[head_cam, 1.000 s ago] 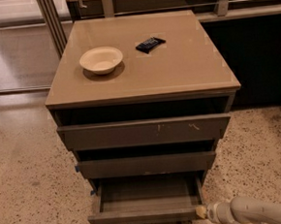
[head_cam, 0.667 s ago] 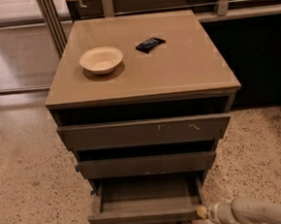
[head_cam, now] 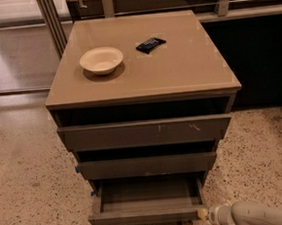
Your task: Close bottom drawer
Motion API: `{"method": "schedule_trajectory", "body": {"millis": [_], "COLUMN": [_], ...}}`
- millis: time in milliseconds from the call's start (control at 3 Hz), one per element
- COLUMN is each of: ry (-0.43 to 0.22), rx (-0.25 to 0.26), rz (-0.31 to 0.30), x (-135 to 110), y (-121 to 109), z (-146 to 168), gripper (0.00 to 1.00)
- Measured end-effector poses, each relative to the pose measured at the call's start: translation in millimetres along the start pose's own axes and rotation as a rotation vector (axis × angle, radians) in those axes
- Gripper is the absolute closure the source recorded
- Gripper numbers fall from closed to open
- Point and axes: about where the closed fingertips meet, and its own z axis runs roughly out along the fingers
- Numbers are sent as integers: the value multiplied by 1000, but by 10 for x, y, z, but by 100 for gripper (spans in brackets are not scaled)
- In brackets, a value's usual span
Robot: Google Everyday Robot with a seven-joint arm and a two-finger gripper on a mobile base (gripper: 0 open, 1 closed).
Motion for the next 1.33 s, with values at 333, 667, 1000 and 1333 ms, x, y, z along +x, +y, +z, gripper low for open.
{"method": "schedule_trajectory", "body": {"millis": [333,667,1000,1333], "ry": [0,-29,-34,-43], "rx": [0,13,7,-23], "rz": [0,-16,-48,-132], "x": [-4,-165,-352,-759], "y": [3,12,46,216], "z": [-7,60,143,287], "gripper": [100,100,100,100]}}
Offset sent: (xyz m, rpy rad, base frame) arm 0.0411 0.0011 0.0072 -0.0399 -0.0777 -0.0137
